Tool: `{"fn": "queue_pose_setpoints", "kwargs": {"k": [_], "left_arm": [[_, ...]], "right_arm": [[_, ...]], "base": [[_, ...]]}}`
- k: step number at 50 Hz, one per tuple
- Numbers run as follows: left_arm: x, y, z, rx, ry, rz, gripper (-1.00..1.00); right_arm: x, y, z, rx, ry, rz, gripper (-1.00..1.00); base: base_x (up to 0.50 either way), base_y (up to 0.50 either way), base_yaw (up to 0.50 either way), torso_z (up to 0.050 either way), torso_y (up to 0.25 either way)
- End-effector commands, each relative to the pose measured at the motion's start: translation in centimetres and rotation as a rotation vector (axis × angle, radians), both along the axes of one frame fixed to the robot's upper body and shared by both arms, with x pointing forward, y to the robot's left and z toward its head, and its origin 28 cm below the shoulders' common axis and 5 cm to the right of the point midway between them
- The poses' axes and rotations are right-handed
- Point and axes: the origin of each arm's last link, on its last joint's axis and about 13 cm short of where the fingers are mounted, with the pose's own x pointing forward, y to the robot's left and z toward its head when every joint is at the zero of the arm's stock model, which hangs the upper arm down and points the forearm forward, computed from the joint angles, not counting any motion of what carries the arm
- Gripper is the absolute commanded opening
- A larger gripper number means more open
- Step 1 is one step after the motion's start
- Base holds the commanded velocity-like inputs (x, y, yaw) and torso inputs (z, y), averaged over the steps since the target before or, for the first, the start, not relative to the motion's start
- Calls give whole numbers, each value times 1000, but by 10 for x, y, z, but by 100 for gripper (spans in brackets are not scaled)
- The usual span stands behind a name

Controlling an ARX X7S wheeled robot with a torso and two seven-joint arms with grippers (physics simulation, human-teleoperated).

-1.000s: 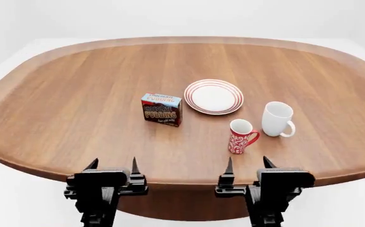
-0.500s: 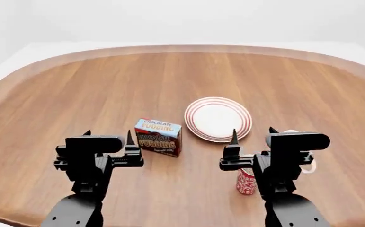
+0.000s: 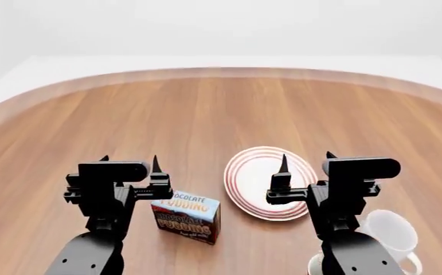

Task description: Put the chocolate pudding to the right of the plate.

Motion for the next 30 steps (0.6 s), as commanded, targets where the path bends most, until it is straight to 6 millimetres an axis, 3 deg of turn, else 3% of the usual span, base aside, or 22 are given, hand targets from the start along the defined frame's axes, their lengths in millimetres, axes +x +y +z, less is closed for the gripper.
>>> {"fn": "queue_pose_setpoints", "kwargs": {"k": [1,18,30], "left_arm": [[0,1,1,0,-2,3,100],[-1,1,0,-7,-2,8,100],[0,1,1,-7,-6,8,100]], "right_arm": [[0,0,1,-1,-3,-3,100],[-1,0,1,-9,-9,7,100],[-3,1,5,-16,-52,52,100]], "base": [[500,0,0,0,0],[500,0,0,0,1],[68,0,0,0,0]]}}
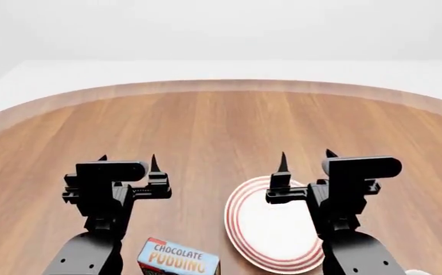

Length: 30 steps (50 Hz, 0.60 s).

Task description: Put the chocolate pudding to the right of the plate.

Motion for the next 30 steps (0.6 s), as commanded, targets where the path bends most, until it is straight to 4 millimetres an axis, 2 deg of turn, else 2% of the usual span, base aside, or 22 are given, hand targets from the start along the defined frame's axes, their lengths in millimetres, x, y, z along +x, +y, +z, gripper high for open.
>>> {"fn": "queue_pose_setpoints", "kwargs": {"k": [1,3,12,17,18,19,23,29,30], "left_arm": [[0,0,0,-2,-2,1,100],[-1,0,0,-2,-3,1,100],[0,1,1,-4,-6,3,100],[0,1,0,-5,-3,3,100],[1,1,0,-5,-2,2,100],[1,1,0,-4,-2,2,100],[2,1,0,-4,-2,5,100],[1,1,0,-4,-4,5,100],[1,1,0,-3,-4,6,100]], "right_arm": [[-2,1,2,-8,-30,43,100],[-1,1,2,-2,-9,20,100],[-1,-2,7,-31,20,-10,100],[-3,-3,15,-91,96,-15,100],[-6,-3,18,-95,110,12,100],[-10,-2,20,-90,155,132,100],[-19,-6,32,-175,159,91,100],[-33,-7,55,-138,236,201,100],[-35,-8,57,-144,300,234,100]], "base": [[500,0,0,0,0],[449,0,0,0,0],[0,0,0,0,1],[0,0,0,0,0],[0,0,0,0,0],[0,0,0,0,0],[0,0,0,0,0],[0,0,0,0,0],[0,0,0,0,0]]}}
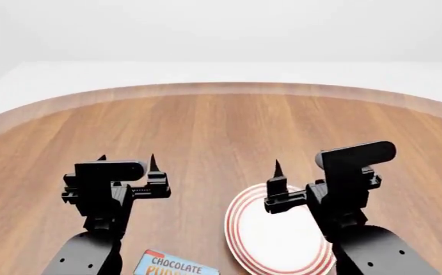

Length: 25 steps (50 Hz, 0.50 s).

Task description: Put the chocolate pudding to the right of the plate.

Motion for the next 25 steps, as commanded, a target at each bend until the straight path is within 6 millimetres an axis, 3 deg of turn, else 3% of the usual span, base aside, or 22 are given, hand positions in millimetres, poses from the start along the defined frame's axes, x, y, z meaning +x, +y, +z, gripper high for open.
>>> {"fn": "queue_pose_setpoints", "kwargs": {"k": [1,3,11,18,19,25], "left_arm": [[0,0,0,1,-1,2,100],[1,1,1,-1,-3,6,100],[0,2,2,-4,-4,8,100],[1,3,2,-4,-4,10,100],[1,3,3,-4,-6,12,100],[1,3,3,-4,-6,12,100]], "right_arm": [[-21,-4,26,-48,164,135,100],[-18,-9,33,-94,201,102,100],[-16,-12,46,-134,327,288,100],[-17,-14,45,-155,367,386,100],[-18,-15,44,-164,409,472,100],[-18,-15,44,-164,409,472,100]], "base": [[0,0,0,0,0],[0,0,0,0,0],[0,0,0,0,0],[0,0,0,0,0],[0,0,0,0,0],[0,0,0,0,0]]}}
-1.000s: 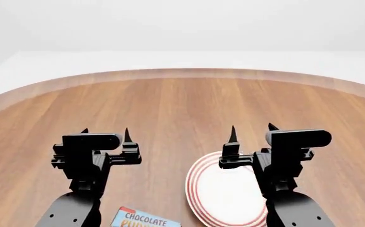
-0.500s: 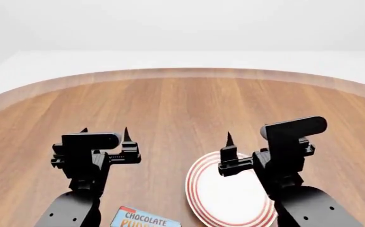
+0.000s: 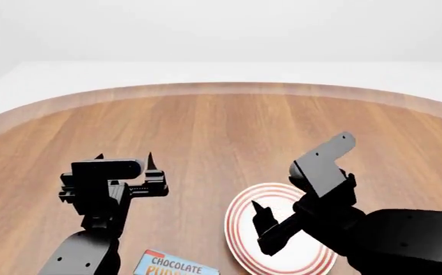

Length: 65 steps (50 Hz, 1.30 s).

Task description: Put the chocolate pudding to the right of the plate.

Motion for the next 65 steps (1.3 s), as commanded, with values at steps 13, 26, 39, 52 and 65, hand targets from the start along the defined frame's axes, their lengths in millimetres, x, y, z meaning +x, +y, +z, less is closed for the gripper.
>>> {"fn": "queue_pose_setpoints", "kwargs": {"k": [13,26,39,52,65], "left_arm": [[2,1,1,-4,-2,12,100],[3,1,1,-3,1,13,100],[2,0,0,-1,3,9,100],[3,-1,-1,3,7,6,100],[3,-1,-2,1,9,7,100]], "right_arm": [[8,-5,2,-109,145,411,100],[18,8,0,-127,205,525,100],[27,20,-8,-109,227,586,100],[43,35,-26,-82,290,642,100],[51,43,-49,-78,375,631,100]], "base": [[0,0,0,0,0],[0,0,0,0,0],[0,0,0,0,0],[0,0,0,0,0],[0,0,0,0,0]]}}
